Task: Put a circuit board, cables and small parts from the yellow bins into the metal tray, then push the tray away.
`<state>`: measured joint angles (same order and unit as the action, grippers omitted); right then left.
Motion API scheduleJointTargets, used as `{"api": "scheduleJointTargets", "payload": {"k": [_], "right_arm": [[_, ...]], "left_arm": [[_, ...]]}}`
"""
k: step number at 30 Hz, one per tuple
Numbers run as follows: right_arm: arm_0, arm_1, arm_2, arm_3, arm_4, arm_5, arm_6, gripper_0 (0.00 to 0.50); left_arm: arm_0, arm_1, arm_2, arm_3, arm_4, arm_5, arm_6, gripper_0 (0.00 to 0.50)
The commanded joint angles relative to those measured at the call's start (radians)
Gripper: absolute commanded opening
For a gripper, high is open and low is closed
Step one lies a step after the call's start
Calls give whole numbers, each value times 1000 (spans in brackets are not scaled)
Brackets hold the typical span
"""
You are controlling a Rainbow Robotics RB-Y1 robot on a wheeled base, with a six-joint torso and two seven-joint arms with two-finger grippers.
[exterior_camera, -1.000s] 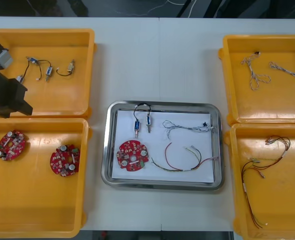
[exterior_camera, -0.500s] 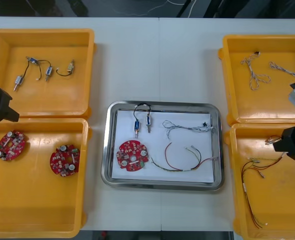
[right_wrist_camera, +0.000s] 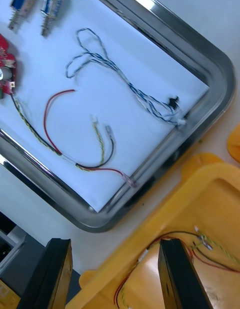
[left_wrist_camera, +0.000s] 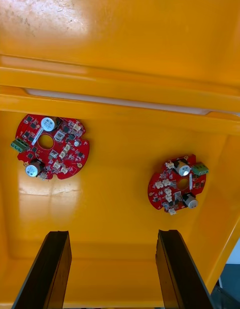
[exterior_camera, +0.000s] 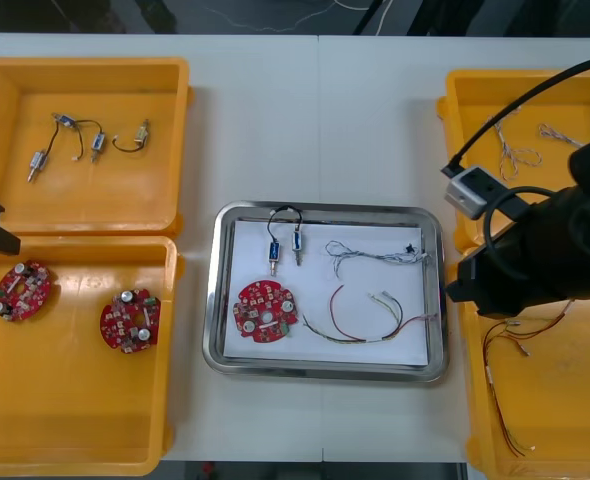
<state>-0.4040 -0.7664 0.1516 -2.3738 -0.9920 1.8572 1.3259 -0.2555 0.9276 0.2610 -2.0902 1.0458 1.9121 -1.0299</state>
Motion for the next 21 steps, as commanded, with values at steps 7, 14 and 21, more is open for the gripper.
{"api": "scheduleJointTargets", "payload": {"k": [7,14,21], "right_arm": [[-248,-21,433,-33,108,-73,10,500],[-342,48,637,8,173,-75,35,500],[-375,125,715,90,185,-73,196,500]], "left_arm": [[59,-9,53,-45,-20,8,-203,500],[59,-18,53,-45,-26,8,-203,500],[59,-18,53,-45,-26,8,-203,500]]}}
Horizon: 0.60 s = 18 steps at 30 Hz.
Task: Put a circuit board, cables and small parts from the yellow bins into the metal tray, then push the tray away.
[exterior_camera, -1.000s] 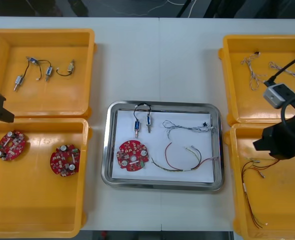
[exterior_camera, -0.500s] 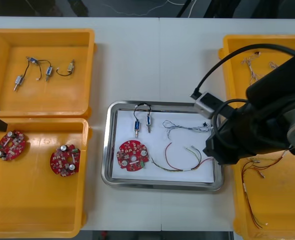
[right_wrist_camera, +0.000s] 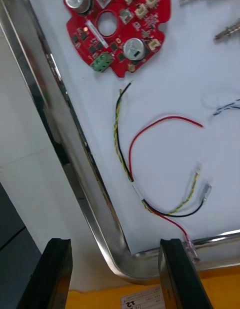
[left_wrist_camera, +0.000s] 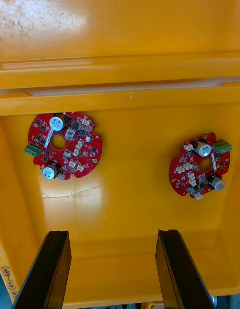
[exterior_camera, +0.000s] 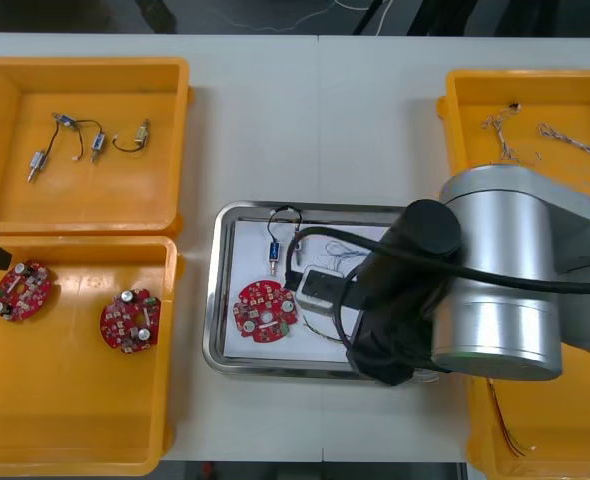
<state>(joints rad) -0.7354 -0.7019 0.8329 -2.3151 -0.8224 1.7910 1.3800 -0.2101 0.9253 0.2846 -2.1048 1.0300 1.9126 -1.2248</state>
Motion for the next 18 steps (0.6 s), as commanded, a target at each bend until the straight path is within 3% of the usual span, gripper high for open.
{"api": "scheduleJointTargets", "payload": {"k": [1,6,9,14,18], "right_arm": [[-44,70,38,45,17,-8,172,500],[-50,101,75,85,43,-22,278,500],[-50,114,126,88,100,-25,329,500],[-39,137,204,94,187,-25,338,500],[-18,162,235,128,213,-25,341,500]], "left_arm": [[14,-16,30,-30,-10,7,-9,500],[14,-16,30,-30,-10,7,-9,500],[14,-16,30,-30,-10,7,-9,500],[14,-16,30,-30,-10,7,-9,500],[14,-16,30,-30,-10,7,-9,500]]}}
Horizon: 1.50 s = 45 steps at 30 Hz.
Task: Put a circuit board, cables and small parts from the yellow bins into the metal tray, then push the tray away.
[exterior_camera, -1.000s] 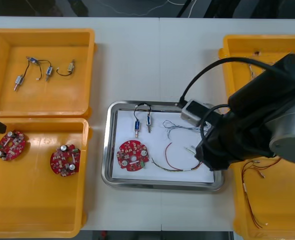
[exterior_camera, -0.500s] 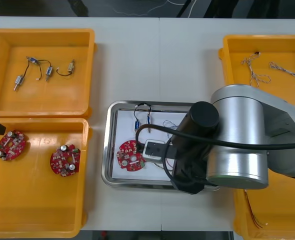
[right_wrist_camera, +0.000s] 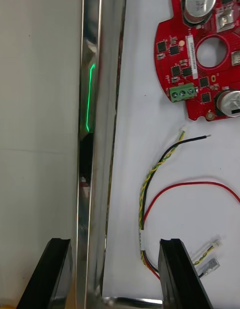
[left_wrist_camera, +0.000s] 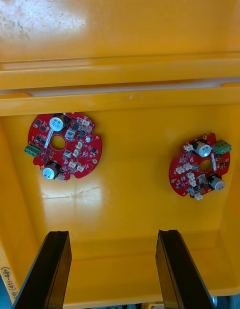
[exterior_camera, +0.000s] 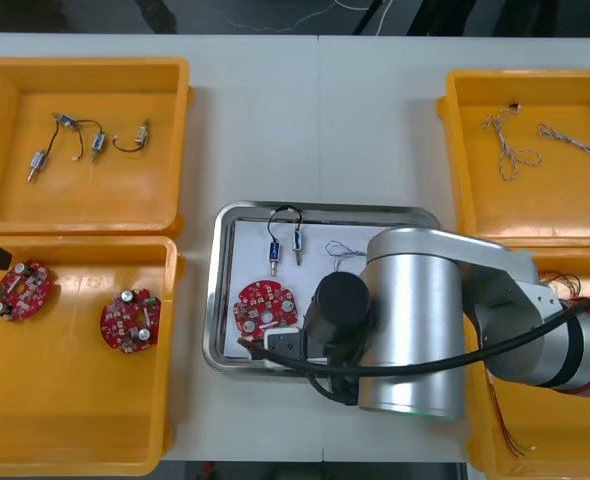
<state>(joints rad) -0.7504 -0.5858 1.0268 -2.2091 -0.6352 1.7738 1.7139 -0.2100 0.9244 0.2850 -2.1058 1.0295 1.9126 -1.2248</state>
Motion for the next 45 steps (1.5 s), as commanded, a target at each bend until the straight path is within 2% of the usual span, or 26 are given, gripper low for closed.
{"api": "scheduleJointTargets", "payload": {"k": [1,9,14,18,25,34,38,45], "right_arm": [[-1,50,42,25,32,-8,9,500],[59,98,65,54,108,-8,13,500],[68,104,101,77,137,-8,13,500],[83,113,139,86,195,-16,9,500],[98,138,145,120,224,-22,9,500],[157,169,148,124,312,-33,13,500],[171,170,153,124,345,-42,13,465],[186,176,154,143,381,-77,15,464]], "left_arm": [[14,-15,29,-30,-9,7,-9,500],[14,-15,29,-30,-9,7,-9,500],[14,-15,29,-30,-9,7,-9,500],[14,-15,29,-30,-9,7,-9,500],[14,-15,29,-30,-9,7,-9,500],[14,-15,29,-30,-9,7,-9,500],[14,-15,29,-30,-9,7,-9,500],[14,-15,29,-30,-9,7,-9,500]]}}
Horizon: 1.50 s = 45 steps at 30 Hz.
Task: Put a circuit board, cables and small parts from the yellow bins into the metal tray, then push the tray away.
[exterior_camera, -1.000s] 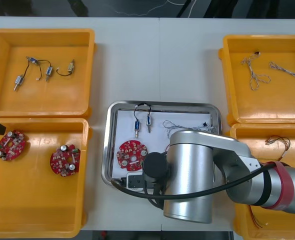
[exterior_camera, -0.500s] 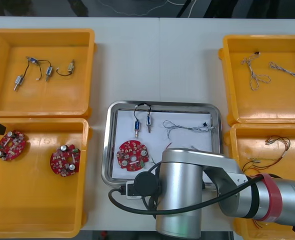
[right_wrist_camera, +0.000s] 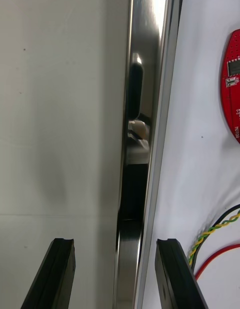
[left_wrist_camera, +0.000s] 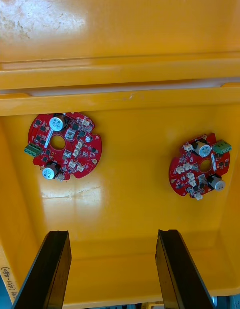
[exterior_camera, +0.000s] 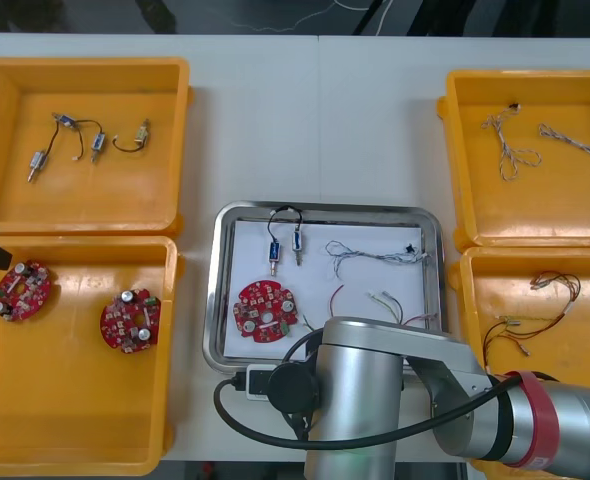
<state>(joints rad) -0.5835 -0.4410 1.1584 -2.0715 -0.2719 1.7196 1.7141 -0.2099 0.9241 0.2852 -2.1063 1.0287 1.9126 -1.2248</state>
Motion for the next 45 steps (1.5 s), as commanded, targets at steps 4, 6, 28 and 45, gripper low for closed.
{"api": "scheduleJointTargets", "payload": {"k": [4,6,28,45], "right_arm": [[19,42,27,34,34,-45,15,464],[19,44,29,42,45,-57,15,463],[17,31,29,-4,68,-38,16,464],[17,31,29,-38,80,3,16,57]], "left_arm": [[14,-14,29,-29,-9,7,-9,500],[14,-14,29,-29,-9,7,-9,500],[14,-14,29,-29,-9,7,-9,500],[14,-14,29,-29,-9,7,-9,500]]}}
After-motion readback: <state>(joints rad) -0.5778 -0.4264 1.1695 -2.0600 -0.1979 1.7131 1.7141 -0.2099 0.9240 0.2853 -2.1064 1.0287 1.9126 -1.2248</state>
